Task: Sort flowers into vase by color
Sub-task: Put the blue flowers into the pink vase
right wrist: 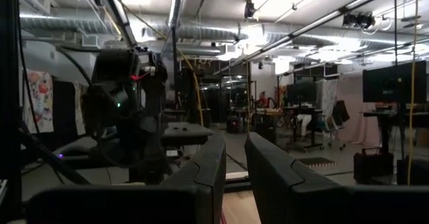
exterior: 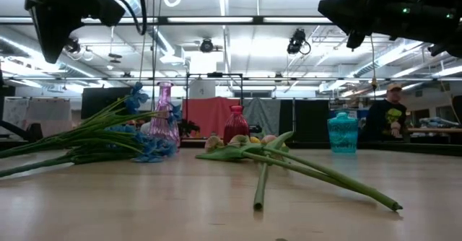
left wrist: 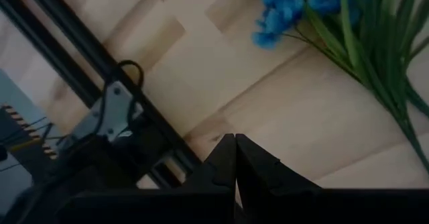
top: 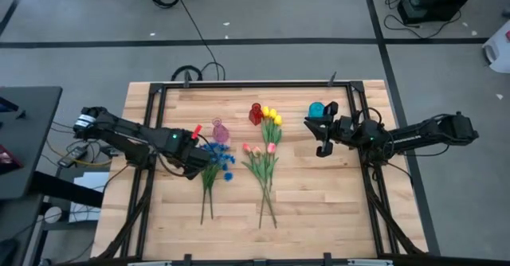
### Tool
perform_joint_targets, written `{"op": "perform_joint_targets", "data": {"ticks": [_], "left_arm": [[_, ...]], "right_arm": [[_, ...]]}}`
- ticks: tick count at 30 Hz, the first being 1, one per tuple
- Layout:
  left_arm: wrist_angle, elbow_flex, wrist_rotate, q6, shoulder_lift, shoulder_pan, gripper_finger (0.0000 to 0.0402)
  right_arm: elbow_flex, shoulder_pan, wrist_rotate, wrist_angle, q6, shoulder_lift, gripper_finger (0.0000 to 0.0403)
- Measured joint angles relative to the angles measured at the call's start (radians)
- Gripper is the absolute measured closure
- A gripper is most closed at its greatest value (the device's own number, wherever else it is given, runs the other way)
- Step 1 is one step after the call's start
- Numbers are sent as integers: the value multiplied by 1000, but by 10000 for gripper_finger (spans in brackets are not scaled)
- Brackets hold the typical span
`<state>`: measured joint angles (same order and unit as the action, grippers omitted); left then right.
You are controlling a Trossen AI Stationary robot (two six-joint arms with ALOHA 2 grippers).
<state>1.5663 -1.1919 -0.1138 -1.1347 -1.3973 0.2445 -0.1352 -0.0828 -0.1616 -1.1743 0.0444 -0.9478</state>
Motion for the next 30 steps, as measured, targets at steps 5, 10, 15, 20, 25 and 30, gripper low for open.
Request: {"op": "perform_joint_targets", "data": {"ticks": [5, 10, 15, 20, 25, 30], "left_arm": [[1, 0, 26, 0, -10, 7, 390], [-96, 0, 151, -5, -9, 20, 390], [-247, 0, 259, -12, -21, 65, 390], [-361, 1, 214, -49, -68, 135, 390], [-387, 1, 128, -94, -136, 155, 369], [-385, 1, 93, -91, -203, 169, 300]], "right_arm": [[0, 5, 3, 0, -22, 0, 329], [0, 5, 6, 2, -23, 0, 329], [0, 5, 7, 8, -26, 0, 329], [0, 5, 7, 16, -25, 0, 329], [0, 5, 7, 16, -24, 1, 329], [0, 3, 7, 16, -15, 1, 329]]}}
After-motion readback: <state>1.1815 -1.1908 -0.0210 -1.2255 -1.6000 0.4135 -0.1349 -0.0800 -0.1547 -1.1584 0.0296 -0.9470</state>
